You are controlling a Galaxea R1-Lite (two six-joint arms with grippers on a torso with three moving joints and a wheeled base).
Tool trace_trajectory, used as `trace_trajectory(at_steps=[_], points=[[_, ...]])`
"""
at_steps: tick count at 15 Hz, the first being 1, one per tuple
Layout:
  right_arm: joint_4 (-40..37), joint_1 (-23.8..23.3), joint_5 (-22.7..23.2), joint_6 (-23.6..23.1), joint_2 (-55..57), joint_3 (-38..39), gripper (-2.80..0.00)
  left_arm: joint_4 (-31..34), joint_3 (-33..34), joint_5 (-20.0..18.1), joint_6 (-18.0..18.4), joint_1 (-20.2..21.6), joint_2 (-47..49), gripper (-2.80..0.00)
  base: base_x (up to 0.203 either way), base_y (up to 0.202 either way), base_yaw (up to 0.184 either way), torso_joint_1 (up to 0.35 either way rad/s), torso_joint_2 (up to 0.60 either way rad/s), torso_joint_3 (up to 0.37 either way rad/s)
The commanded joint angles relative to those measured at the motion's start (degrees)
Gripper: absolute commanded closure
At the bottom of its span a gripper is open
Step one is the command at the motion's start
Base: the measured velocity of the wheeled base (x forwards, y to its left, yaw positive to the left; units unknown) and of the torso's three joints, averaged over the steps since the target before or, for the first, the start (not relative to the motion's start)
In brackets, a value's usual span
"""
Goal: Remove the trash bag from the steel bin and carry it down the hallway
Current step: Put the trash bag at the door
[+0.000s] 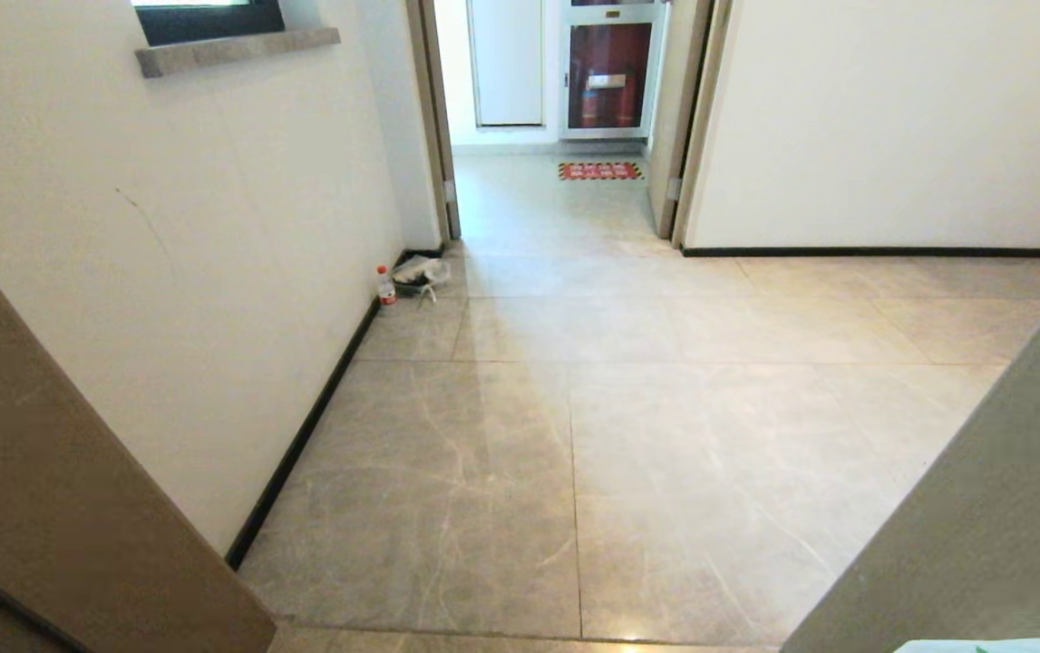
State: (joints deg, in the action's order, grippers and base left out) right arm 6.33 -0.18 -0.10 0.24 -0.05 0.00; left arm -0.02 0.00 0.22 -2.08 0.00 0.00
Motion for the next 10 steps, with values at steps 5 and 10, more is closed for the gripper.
trace_trajectory(at_steps=[5,10], points=[[0.1,0.0,0.0,0.0,0.0,2.3,0.00,-0.2,0.1,0.0,0.0,0.0,0.0,0.00,0.185,0.000,0.000,0.003,0.00,0.003],[0.1,0.0,0.0,0.0,0.0,2.3,0.00,-0.2,0.1,0.0,0.1,0.0,0.0,0.00,0.183,0.000,0.000,0.002,0.00,0.002]])
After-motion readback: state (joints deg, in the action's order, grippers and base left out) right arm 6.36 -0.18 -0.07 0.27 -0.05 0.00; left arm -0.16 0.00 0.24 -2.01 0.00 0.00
